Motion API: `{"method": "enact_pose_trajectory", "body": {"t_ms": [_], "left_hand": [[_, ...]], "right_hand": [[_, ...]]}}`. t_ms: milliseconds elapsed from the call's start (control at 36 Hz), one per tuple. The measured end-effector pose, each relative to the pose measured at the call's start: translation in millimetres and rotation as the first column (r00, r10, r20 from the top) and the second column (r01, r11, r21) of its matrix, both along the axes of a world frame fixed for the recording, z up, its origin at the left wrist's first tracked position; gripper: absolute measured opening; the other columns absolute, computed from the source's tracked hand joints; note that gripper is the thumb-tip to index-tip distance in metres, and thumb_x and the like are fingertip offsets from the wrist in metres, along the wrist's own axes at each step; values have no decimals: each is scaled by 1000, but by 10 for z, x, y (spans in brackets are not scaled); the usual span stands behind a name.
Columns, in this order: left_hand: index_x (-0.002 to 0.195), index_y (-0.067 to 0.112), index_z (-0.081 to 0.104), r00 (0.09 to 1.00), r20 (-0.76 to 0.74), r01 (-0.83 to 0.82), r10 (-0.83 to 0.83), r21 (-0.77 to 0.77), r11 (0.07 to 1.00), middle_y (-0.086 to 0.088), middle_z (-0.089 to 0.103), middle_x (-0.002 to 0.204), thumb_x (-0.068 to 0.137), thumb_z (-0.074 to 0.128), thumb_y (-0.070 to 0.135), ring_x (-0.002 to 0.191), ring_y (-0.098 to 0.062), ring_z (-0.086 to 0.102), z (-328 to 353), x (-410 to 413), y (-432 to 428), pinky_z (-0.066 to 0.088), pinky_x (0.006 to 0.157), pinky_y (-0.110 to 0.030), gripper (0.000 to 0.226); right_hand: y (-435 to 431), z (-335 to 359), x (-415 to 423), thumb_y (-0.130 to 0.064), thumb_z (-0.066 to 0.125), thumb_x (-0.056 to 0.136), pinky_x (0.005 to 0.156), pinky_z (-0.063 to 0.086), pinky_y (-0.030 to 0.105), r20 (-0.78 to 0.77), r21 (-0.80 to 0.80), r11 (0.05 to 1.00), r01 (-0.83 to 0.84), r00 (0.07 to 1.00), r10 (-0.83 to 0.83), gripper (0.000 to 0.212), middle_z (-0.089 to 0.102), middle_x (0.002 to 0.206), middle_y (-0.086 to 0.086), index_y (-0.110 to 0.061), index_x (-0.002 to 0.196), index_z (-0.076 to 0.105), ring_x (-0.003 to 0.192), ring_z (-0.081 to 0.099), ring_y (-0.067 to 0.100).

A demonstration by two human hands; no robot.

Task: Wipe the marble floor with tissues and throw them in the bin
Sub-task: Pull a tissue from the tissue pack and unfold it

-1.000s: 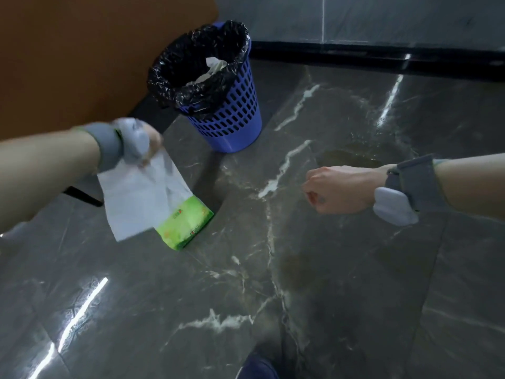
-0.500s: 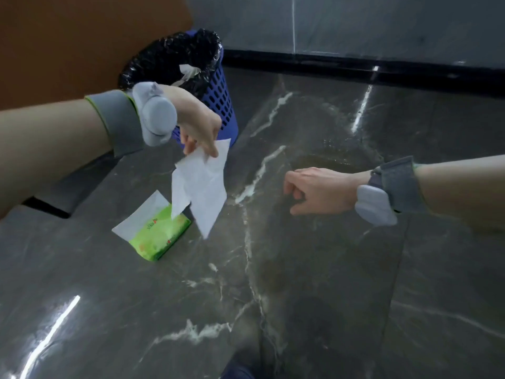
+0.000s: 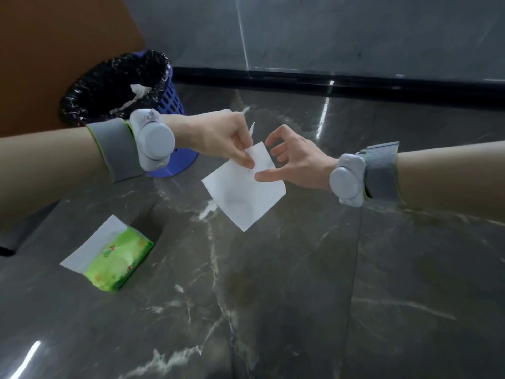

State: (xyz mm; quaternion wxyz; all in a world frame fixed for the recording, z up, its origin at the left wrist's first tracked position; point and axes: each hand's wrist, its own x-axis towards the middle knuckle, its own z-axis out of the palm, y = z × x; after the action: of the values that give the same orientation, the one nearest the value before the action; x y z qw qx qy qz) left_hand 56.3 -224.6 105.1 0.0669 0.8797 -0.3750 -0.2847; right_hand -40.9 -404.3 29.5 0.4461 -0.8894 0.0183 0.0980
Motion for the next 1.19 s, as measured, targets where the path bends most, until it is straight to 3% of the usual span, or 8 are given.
{"method": "enact_pose_trajectory", "body": {"t_ms": [111,250,389,500,639,917,1084,1195], "left_hand": [[67,41,75,998,-43,45,-49,-95,994,17,75,74,85,84,29,73,-2,70,-65,4,-86,57,74,-30,23],[55,29,60,999,3,35,-35,-176,984,15,58,60,87,83,29,58,-2,56,-203,35,-126,45,60,-18,39],[75,17,70,1000,-21,7,-11,-178,984,8,61,67,93,73,40,61,-6,57,-263,9,-77,43,55,-16,30],[74,23,72,1000,-27,-9,4,-187,982,9,45,58,95,70,42,56,-8,40,-303,11,-23,34,53,-18,28],[59,19,66,993,-92,-94,73,-245,965,11,38,53,94,73,40,52,-9,33,-332,32,22,29,50,-19,42],[87,-8,71,953,-258,-246,160,-349,904,-29,66,82,96,70,39,67,-27,57,-385,80,30,43,60,-35,48],[91,-4,72,918,-311,-347,246,-329,878,-16,68,76,101,64,39,66,-16,67,-454,83,-32,52,57,-25,45],[101,0,74,866,-413,-436,282,-347,830,-27,73,100,104,60,41,80,-28,71,-491,83,-44,57,75,-41,43]], "right_hand": [[-109,11,-6,-47,93,64,83,54,28,-74,48,999,-21,997,24,77,67,119,-10,-35,127,50,111,64,12],[-141,-67,-8,-39,89,70,91,60,43,-109,69,994,-89,989,96,39,77,102,-4,-26,103,75,99,73,17],[-94,-160,40,-39,90,69,59,51,18,-69,83,994,-67,995,73,23,69,72,-18,-34,82,72,67,65,-2],[-82,-221,122,-40,90,70,68,57,31,-62,76,996,-50,997,55,31,73,88,-1,-20,87,75,78,71,13],[-104,-236,165,-31,90,74,57,53,13,-97,200,980,-21,994,41,24,77,93,-4,-20,92,80,73,74,3],[-248,-154,193,-29,88,79,98,58,36,-257,375,927,17,962,87,37,79,105,3,-10,110,78,101,75,20],[-275,-259,177,-35,89,77,96,57,33,-297,422,906,14,947,123,40,80,105,-2,-14,109,78,100,76,15],[-311,-312,198,-36,88,78,84,59,30,-328,494,869,30,932,154,39,79,107,1,-14,109,78,99,77,18]]}}
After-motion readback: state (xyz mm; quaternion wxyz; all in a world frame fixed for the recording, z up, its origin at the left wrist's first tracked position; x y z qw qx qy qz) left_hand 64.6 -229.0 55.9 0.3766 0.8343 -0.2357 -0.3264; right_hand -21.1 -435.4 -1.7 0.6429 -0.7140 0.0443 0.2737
